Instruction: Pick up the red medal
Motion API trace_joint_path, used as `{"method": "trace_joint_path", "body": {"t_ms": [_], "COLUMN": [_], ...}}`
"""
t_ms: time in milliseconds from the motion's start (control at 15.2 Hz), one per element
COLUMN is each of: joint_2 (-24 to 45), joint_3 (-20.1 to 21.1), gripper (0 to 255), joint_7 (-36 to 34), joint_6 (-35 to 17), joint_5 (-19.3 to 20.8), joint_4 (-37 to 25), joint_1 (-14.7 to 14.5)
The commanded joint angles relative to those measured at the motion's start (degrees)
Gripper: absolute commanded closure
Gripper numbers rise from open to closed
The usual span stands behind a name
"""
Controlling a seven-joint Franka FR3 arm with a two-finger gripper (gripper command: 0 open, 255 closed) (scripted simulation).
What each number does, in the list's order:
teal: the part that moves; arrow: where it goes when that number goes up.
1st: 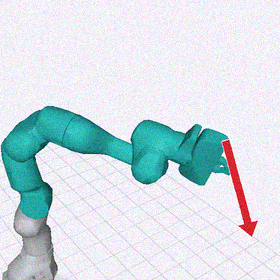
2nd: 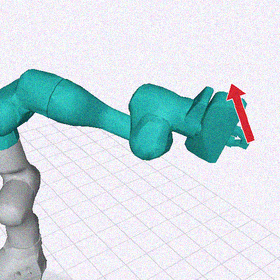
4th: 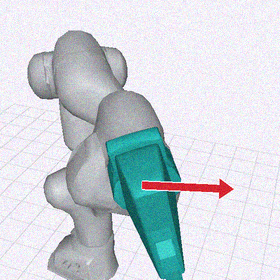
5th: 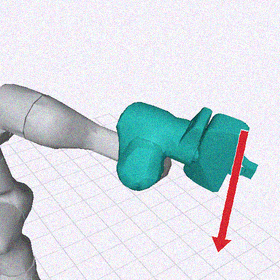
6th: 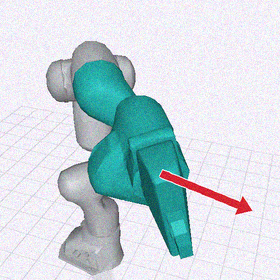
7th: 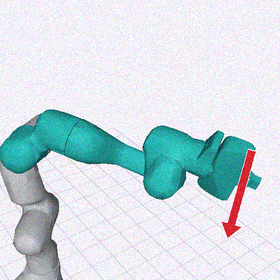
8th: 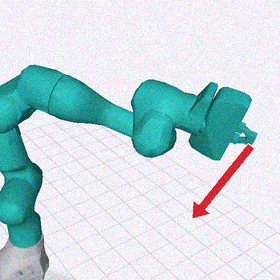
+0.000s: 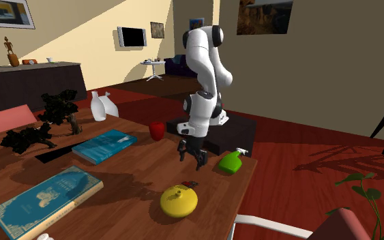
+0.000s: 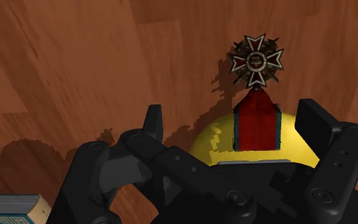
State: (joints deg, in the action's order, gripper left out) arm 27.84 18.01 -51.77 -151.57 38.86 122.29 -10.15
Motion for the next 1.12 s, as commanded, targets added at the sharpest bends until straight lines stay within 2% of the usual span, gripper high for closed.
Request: {"method": "trace_joint_path", "body": {"t_ms": [0,198,792,858,1056], "joint_2": [4.44,10.1,15.3,15.3,15.27], "joint_3": [-1.25,-2.7,-5.45,-5.46,-5.45], "gripper": [0,0,0,255,255], "joint_7": [-1.65,-3.25,-5.96,-6.02,-6.03], "joint_6": [0.07,0.11,-2.81,-2.82,-2.81], "joint_5": [1.7,3.2,5.98,5.99,5.99], "joint_4": [-4.16,-9.62,-12.02,-12.01,-11.98], "joint_1": [-2.07,-4.65,-6.74,-6.78,-6.79]}}
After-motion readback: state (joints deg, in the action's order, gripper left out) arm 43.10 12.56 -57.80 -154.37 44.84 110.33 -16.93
